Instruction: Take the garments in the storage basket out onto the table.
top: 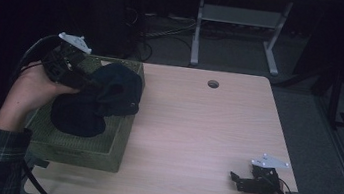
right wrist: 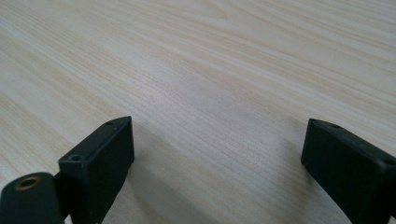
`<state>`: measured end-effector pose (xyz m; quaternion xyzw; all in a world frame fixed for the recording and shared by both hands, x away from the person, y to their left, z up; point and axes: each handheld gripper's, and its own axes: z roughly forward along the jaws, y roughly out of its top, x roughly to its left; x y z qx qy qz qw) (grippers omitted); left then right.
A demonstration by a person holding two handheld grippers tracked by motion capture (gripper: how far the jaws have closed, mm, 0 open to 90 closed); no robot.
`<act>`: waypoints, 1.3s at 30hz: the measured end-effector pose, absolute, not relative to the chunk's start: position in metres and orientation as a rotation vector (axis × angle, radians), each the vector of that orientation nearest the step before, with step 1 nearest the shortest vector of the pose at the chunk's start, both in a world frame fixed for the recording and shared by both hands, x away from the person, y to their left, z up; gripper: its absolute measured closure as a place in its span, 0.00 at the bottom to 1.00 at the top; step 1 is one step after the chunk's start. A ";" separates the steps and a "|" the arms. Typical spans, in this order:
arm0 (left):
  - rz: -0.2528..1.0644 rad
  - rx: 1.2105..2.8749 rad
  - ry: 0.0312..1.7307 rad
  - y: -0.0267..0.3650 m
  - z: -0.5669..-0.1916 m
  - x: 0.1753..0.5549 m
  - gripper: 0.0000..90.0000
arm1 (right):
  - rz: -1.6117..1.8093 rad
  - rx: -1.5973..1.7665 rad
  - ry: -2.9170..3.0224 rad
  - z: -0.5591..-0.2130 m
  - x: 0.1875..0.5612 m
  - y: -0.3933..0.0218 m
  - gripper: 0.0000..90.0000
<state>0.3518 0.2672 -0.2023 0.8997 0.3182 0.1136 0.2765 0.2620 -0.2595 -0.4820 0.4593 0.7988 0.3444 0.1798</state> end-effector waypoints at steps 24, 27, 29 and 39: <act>0.276 2.404 0.719 0.200 -0.185 0.353 0.73 | 0.975 1.291 2.263 -0.482 0.262 -0.259 0.10; 0.272 2.407 0.695 0.191 -0.185 0.353 0.73 | 0.975 1.292 2.264 -0.482 0.262 -0.259 0.10; 0.275 2.412 0.679 0.185 -0.186 0.353 0.73 | 0.976 1.292 2.264 -0.482 0.262 -0.259 0.10; 0.264 2.419 0.611 0.157 -0.191 0.353 0.73 | 0.975 1.289 2.265 -0.482 0.262 -0.259 0.10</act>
